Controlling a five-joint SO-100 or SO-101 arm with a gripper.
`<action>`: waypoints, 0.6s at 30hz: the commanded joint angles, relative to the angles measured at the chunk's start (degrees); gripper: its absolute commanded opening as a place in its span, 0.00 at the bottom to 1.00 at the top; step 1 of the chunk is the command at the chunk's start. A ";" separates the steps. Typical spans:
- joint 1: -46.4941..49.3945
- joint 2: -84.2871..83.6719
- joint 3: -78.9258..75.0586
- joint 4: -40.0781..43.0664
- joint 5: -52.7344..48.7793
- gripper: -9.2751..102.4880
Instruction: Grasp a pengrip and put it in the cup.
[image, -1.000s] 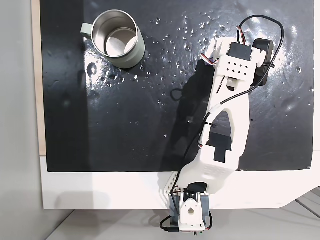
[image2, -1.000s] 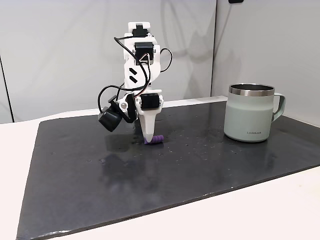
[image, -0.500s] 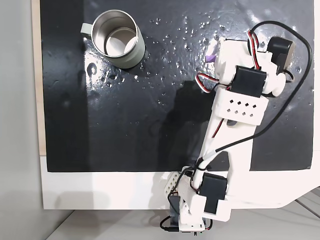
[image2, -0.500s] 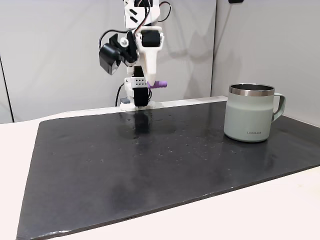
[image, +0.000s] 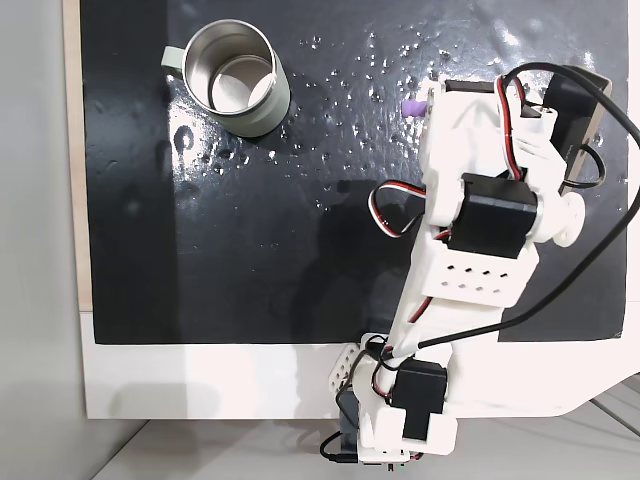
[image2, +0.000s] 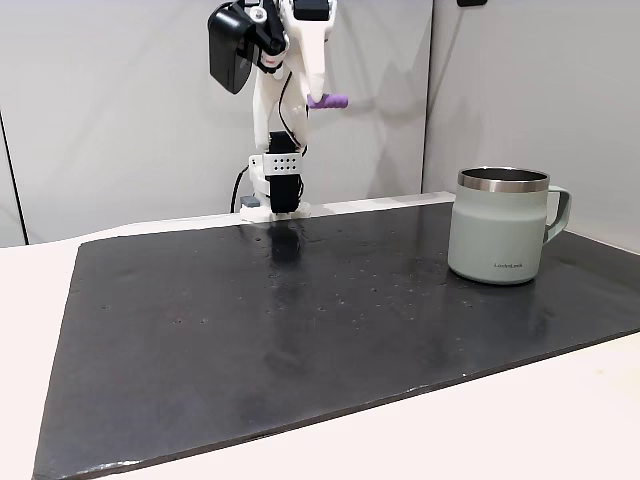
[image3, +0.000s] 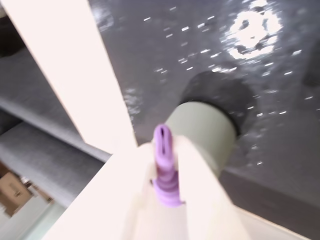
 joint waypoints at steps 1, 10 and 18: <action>-3.52 0.18 -5.27 0.44 5.10 0.08; -12.57 -5.36 -9.93 -0.09 18.19 0.08; -19.51 -12.04 -18.37 -0.62 19.78 0.08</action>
